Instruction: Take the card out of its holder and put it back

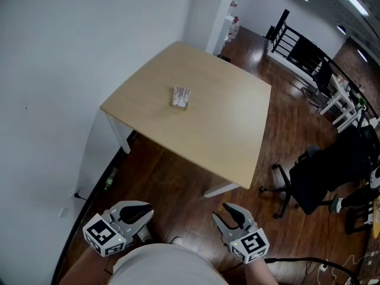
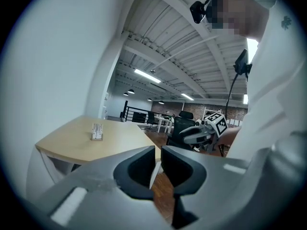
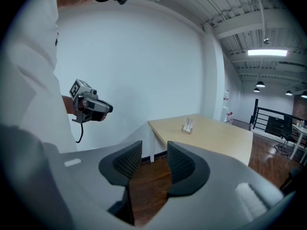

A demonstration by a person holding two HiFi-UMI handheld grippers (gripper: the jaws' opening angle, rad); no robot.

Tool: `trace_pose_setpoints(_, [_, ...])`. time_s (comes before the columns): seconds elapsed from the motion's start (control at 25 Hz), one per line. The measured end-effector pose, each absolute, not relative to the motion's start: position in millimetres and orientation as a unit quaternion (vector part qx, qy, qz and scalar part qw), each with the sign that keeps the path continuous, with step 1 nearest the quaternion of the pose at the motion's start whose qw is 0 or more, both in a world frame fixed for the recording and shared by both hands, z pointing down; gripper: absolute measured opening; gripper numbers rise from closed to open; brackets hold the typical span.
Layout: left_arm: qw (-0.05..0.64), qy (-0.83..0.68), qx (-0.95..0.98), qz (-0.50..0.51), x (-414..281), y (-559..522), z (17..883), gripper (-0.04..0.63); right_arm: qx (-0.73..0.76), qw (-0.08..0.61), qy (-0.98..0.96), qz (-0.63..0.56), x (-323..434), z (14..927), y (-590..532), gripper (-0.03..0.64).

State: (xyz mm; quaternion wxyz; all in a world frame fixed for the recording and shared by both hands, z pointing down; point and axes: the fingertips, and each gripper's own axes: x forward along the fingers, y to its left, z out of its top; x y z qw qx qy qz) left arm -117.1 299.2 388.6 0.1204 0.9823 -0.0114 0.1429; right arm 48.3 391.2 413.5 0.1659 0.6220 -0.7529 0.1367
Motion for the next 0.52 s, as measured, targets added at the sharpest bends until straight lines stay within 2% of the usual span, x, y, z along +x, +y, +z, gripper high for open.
trace_pose_setpoints(0.52, [0.119, -0.031, 0.982, 0.141, -111.5, 326.4, 383.3, 0.044, 0.601, 0.182, -0.768, 0.126, 57.6, 415.6, 407.1, 0.167])
